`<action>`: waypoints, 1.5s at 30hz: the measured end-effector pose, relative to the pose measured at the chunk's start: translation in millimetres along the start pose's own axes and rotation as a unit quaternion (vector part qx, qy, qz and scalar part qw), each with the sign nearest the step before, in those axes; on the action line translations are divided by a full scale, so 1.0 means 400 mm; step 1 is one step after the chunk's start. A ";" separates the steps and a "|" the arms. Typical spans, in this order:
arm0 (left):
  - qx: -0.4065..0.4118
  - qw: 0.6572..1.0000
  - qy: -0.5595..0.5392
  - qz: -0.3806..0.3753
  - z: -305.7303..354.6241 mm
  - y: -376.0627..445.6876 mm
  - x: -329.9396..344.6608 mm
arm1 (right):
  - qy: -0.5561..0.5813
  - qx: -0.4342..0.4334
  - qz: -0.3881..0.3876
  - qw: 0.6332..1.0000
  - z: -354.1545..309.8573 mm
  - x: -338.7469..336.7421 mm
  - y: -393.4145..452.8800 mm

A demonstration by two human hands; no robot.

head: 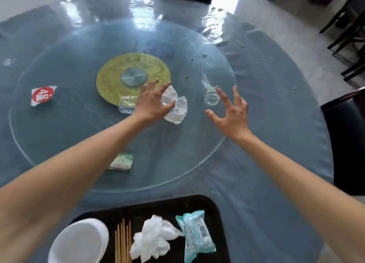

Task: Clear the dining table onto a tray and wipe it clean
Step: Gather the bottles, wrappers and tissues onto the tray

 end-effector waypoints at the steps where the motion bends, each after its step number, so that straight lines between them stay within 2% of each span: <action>1: -0.007 1.000 0.015 -0.006 0.004 0.054 0.015 | -0.004 0.004 -0.008 1.000 0.025 0.009 0.060; 4: -0.030 0.998 0.043 -0.045 0.007 0.193 0.080 | -0.025 0.013 -0.043 0.999 0.093 0.052 0.222; 8: -0.060 0.980 0.132 -0.136 0.001 0.308 0.193 | -0.068 0.004 -0.122 0.990 0.161 0.151 0.372; 11: -0.090 0.975 0.124 -0.162 0.005 0.347 0.246 | -0.091 0.004 -0.166 0.982 0.196 0.242 0.429; 17: -0.047 0.989 -0.046 -0.132 0.011 0.377 0.271 | -0.091 -0.014 -0.060 0.994 0.223 0.320 0.423; 21: -0.018 0.991 -0.096 -0.091 0.035 0.362 0.264 | -0.086 -0.030 -0.033 0.995 0.208 0.305 0.401; 24: 0.011 0.983 -0.176 -0.049 0.084 0.335 0.201 | -0.074 -0.029 0.010 0.997 0.185 0.258 0.369; 27: 0.018 0.973 -0.231 -0.011 0.123 0.284 0.116 | -0.066 -0.040 0.030 0.997 0.141 0.191 0.321; 33: 0.005 0.957 -0.289 -0.009 0.122 0.108 -0.003 | -0.050 -0.065 0.074 0.994 0.019 0.047 0.174; 39: -0.045 0.936 -0.341 -0.070 0.011 -0.167 -0.050 | 0.009 -0.051 0.108 0.993 -0.109 -0.045 -0.091; 42: -0.080 0.924 -0.357 -0.113 -0.059 -0.327 -0.037 | 0.039 -0.014 0.087 0.995 -0.149 -0.048 -0.257; 45: -0.108 0.926 -0.334 -0.137 -0.142 -0.486 -0.002 | 0.059 0.015 0.043 0.997 -0.191 -0.030 -0.428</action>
Point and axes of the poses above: each hand's wrist, its own y-axis towards the middle knuckle, its own x-axis out of the palm, z = x × y, the point moved 4 cm from there along y, towards the middle knuckle, and after that the axes turned 14 degrees about -x, right-handed, at the moved point
